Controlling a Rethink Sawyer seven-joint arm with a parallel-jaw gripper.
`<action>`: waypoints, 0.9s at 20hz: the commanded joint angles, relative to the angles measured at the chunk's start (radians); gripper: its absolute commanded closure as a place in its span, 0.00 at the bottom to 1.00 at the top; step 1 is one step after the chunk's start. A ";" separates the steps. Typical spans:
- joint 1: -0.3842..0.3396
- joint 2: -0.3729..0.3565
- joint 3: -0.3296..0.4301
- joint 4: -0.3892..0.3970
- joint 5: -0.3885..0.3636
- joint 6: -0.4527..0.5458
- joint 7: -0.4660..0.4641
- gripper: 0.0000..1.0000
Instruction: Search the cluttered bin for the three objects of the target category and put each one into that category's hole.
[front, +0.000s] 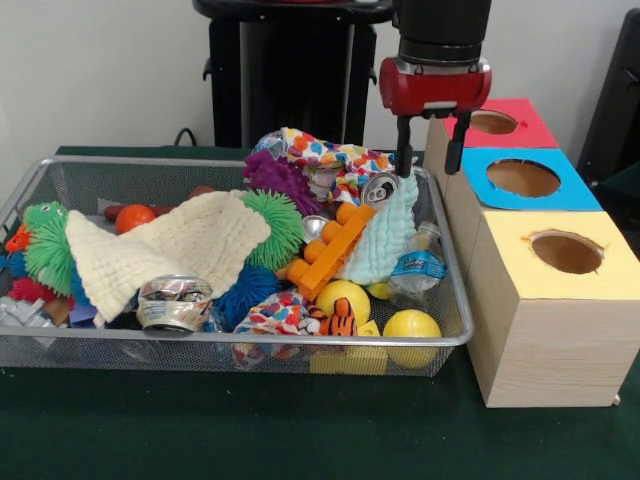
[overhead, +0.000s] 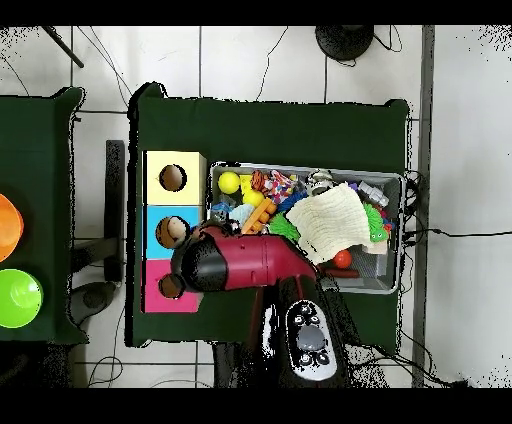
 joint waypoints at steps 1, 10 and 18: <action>-0.053 0.084 0.046 -0.037 -0.004 -0.042 0.109 0.00; -0.079 0.189 0.051 0.029 -0.028 -0.214 0.151 0.00; -0.045 0.191 0.012 0.081 -0.020 -0.257 0.172 0.00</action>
